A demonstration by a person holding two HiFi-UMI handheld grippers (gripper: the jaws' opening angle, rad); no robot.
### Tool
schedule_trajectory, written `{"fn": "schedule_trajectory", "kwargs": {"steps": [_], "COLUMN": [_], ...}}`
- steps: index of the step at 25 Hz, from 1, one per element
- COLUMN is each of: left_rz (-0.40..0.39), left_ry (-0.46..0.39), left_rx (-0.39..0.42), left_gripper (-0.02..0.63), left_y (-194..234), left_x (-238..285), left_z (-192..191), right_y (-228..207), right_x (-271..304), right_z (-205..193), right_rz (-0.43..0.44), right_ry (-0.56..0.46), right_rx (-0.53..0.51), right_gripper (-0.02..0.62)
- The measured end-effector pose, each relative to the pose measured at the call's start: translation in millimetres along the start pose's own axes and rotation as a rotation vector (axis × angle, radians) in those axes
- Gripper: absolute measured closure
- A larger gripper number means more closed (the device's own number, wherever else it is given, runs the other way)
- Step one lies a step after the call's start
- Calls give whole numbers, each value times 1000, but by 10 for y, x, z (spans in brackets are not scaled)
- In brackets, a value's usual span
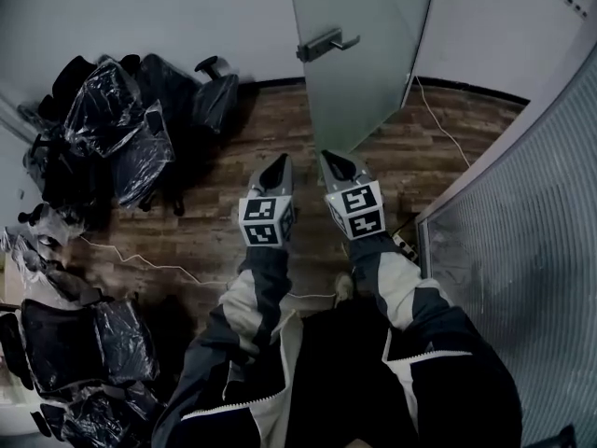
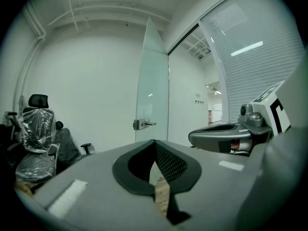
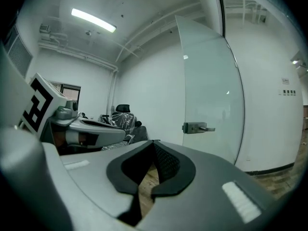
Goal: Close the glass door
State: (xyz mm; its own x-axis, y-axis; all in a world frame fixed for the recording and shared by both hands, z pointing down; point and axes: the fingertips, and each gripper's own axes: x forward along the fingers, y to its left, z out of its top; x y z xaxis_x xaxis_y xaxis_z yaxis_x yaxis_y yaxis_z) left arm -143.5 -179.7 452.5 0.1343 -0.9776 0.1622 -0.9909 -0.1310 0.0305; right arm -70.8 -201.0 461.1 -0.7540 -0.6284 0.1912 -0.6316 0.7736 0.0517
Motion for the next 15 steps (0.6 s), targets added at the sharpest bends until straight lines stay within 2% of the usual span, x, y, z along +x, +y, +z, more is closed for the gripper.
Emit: {"fn": "schedule_trajectory", "kwargs": {"steps": [4, 9, 12, 15], "left_rz": [5, -7, -48, -128], "left_ry": [5, 16, 12, -6], "left_rx": [23, 16, 17, 21], "left_gripper": [606, 606, 606, 606], "left_y": [128, 503, 774, 1050], "left_x": [502, 966, 1327, 1807], "left_z": [110, 198, 208, 286], "right_y": [-395, -632, -779, -1010], "right_x": [423, 992, 1402, 1847], "right_z": [88, 245, 326, 465], "right_rz": [3, -17, -56, -138], "right_ry": [1, 10, 7, 2], "right_rx": [-2, -12, -24, -47], "right_gripper": [591, 591, 591, 591]}}
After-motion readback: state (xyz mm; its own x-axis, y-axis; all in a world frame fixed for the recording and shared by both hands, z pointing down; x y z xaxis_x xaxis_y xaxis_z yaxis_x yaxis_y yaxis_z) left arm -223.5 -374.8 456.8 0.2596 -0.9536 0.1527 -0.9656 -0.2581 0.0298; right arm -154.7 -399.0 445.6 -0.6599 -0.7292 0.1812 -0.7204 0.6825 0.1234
